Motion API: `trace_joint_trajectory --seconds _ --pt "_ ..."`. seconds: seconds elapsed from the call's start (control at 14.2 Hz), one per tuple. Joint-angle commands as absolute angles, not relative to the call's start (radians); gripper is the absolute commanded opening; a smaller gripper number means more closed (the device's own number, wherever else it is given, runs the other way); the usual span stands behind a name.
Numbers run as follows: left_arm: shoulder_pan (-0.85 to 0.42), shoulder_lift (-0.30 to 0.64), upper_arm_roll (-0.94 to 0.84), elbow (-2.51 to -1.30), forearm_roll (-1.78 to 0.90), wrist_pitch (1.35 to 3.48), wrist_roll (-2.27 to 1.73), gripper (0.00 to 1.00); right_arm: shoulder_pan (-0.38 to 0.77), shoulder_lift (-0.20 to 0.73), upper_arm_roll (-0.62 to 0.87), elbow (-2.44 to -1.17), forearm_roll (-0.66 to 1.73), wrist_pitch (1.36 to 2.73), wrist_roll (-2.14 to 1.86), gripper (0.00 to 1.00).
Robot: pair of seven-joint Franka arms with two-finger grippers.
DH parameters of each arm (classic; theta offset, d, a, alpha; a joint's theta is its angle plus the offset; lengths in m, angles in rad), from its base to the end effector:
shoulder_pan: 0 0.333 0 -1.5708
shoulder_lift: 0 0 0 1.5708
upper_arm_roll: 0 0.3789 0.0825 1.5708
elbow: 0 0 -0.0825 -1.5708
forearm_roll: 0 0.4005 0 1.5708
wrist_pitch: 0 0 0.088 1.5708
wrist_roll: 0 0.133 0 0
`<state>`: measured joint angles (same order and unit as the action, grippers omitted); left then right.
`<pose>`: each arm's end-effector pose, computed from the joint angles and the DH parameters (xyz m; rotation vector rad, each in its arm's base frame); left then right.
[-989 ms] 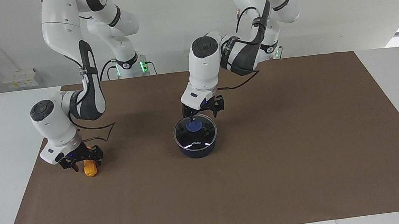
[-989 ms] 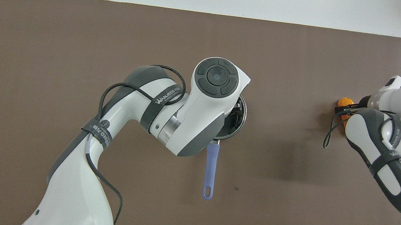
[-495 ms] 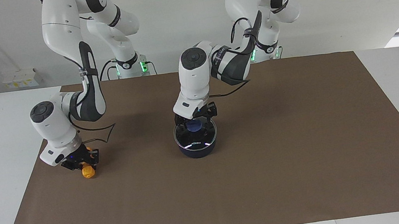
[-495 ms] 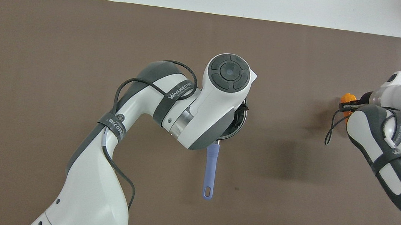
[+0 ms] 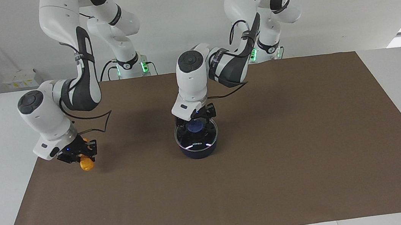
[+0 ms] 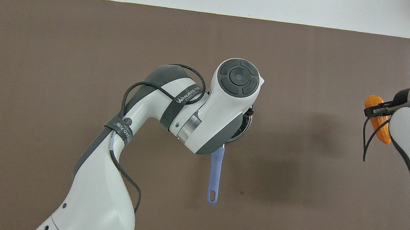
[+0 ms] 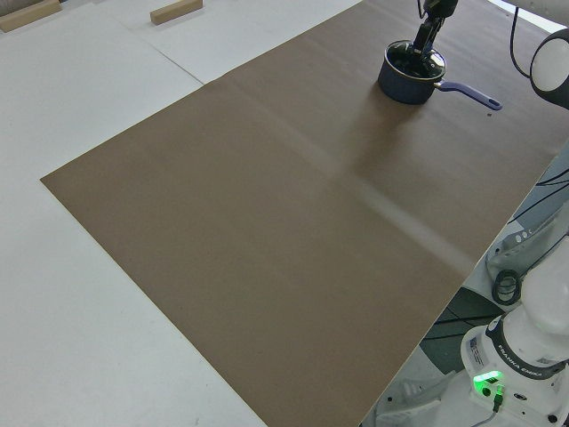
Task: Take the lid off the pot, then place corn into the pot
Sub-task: 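Grasp the lid knob with the left gripper while the right gripper grasps the corn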
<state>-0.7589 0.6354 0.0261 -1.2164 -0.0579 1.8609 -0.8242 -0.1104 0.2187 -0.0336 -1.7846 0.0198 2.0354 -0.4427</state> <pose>0.5782 -0.5357 0.4252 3.1023 0.1592 -0.0335 0.6468 -0.0907 0.4620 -3.1072 -0.4554 -0.0533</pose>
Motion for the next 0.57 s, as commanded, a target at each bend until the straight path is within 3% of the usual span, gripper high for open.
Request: trace_joint_trajectory --seconds 0.0,0.14,0.49 --pt "-0.778 0.655 0.044 -1.173 -0.04 1.833 -0.839 0.34 -0.123 0.18 -0.029 -1.787 0.026 1.982 -0.482 0.0" --pt "-0.779 0.655 0.041 -1.173 -0.04 1.841 -0.841 0.0 -0.126 0.176 -0.029 -1.789 0.025 1.977 -0.492 0.0" --pt "-0.779 0.646 0.038 -1.172 -0.051 1.83 -0.868 0.0 -0.124 0.176 -0.029 -1.79 0.021 1.976 -0.492 0.0"
